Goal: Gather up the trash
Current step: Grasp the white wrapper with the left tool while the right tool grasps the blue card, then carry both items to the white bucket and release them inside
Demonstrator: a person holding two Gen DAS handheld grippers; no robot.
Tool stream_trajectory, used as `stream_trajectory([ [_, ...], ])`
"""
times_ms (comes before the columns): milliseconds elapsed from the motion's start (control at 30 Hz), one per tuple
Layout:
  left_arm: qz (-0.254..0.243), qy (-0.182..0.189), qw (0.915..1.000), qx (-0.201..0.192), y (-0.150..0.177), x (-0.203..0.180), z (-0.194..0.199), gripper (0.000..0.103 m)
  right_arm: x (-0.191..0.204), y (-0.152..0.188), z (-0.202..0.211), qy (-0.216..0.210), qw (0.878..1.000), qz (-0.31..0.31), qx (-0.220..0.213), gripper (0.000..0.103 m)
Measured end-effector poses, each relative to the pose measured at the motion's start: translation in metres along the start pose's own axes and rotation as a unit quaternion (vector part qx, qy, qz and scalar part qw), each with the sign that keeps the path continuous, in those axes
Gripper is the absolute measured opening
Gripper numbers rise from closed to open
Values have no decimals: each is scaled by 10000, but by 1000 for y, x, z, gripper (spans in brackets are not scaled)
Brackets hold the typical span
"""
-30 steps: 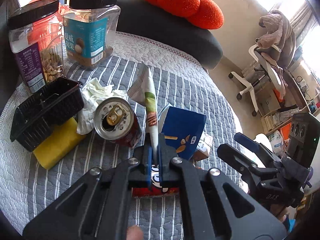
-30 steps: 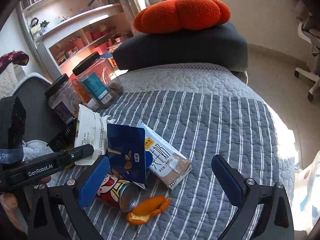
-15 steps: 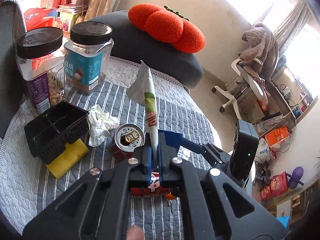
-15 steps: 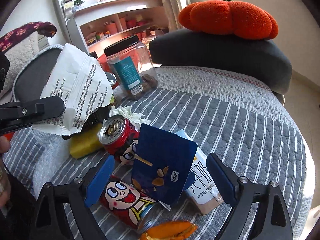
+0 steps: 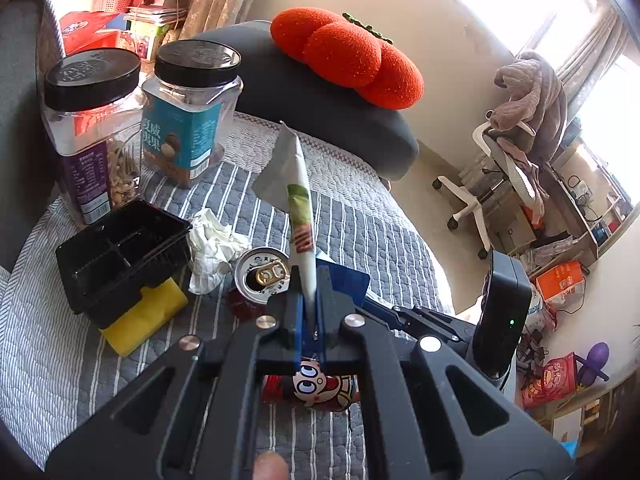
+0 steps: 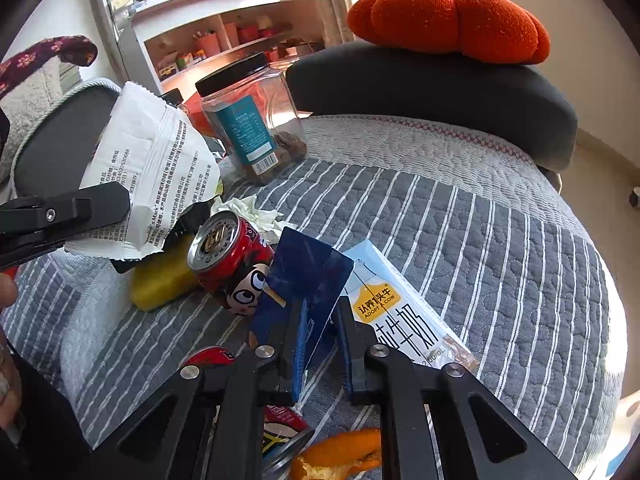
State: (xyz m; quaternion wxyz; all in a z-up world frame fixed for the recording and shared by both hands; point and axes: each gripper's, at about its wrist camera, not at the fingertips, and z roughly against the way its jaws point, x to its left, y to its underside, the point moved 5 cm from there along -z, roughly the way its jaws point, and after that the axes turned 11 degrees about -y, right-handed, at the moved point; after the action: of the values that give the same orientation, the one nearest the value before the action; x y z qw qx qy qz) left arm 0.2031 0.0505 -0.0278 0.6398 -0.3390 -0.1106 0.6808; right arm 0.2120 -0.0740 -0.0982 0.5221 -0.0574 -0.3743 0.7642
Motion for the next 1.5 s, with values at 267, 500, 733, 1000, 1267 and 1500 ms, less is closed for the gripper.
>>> stream_trajectory([
  [267, -42, 29, 9999, -131, -2, -6, 10, 6, 4, -5, 24, 126, 9997, 23, -227, 11],
  [500, -111, 27, 9997, -193, 1, -15, 17, 6, 5, -7, 57, 312, 9983, -41, -500, 10],
  [733, -208, 69, 9994, -278, 5, -31, 26, 6, 1, -3, 98, 601, 9950, -23, -792, 10],
  [1000, -499, 153, 9982, -284, 16, -64, 25, 6, -28, 7, 165, 1134, 9842, -191, -1348, 10],
  [1267, -733, 259, 9969, -157, 30, -98, 18, 6, -90, 31, 247, 2006, 9579, -746, -1913, 10],
  [1500, -1062, 348, 9937, -51, 47, -135, 10, 6, -159, 64, 293, 2916, 9214, -1587, -2020, 11],
])
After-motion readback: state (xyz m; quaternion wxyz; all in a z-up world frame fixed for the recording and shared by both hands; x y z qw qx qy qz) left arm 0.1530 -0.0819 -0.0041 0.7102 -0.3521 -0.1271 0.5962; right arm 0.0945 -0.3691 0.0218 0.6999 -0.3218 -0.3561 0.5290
